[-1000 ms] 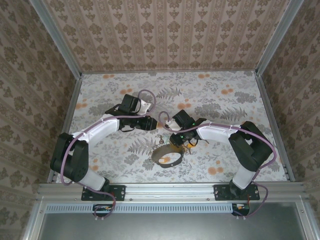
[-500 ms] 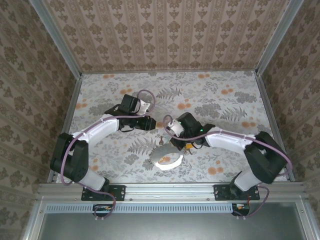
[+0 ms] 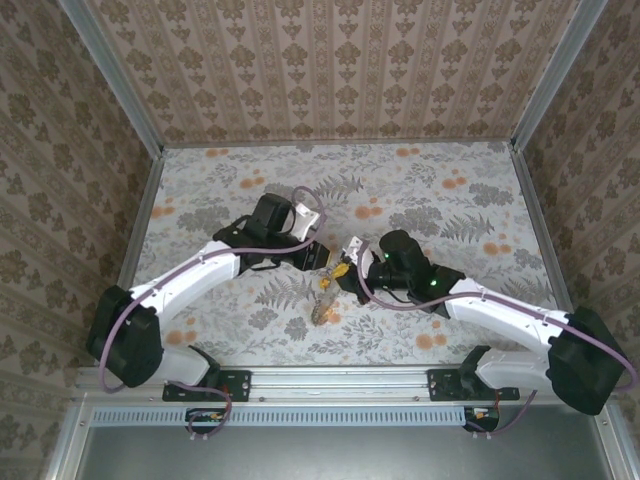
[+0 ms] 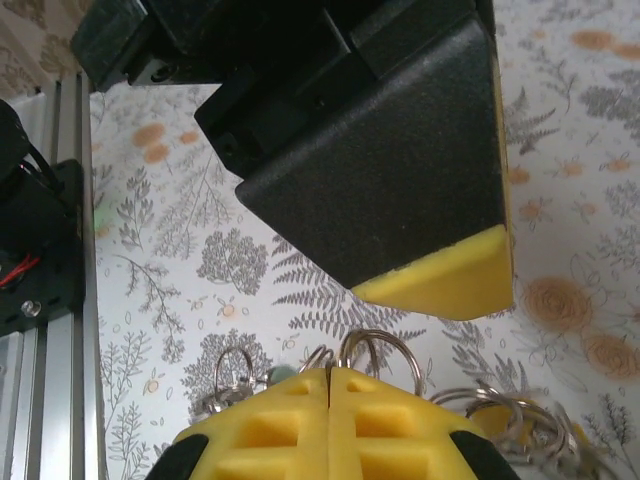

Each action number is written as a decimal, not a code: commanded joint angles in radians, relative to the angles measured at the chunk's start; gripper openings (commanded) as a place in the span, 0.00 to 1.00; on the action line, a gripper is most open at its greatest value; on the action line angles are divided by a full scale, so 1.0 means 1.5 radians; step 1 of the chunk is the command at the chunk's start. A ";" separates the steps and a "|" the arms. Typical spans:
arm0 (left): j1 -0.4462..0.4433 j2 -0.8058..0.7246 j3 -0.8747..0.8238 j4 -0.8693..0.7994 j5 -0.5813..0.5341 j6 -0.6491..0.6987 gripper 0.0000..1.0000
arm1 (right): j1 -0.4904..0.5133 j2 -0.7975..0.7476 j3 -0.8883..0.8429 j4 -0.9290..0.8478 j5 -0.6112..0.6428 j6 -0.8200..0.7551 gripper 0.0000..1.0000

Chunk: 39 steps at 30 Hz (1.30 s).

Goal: Put the keys on the keyring

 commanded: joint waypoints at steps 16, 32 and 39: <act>-0.053 -0.104 -0.064 -0.006 -0.062 -0.032 0.20 | -0.001 -0.088 -0.057 0.231 -0.028 0.103 0.00; -0.038 -0.291 -0.090 -0.040 -0.052 0.033 0.45 | -0.013 -0.121 -0.038 0.171 -0.037 0.109 0.00; -0.076 -0.277 -0.090 0.004 -0.046 0.046 0.39 | -0.015 -0.119 -0.025 0.168 -0.060 0.113 0.00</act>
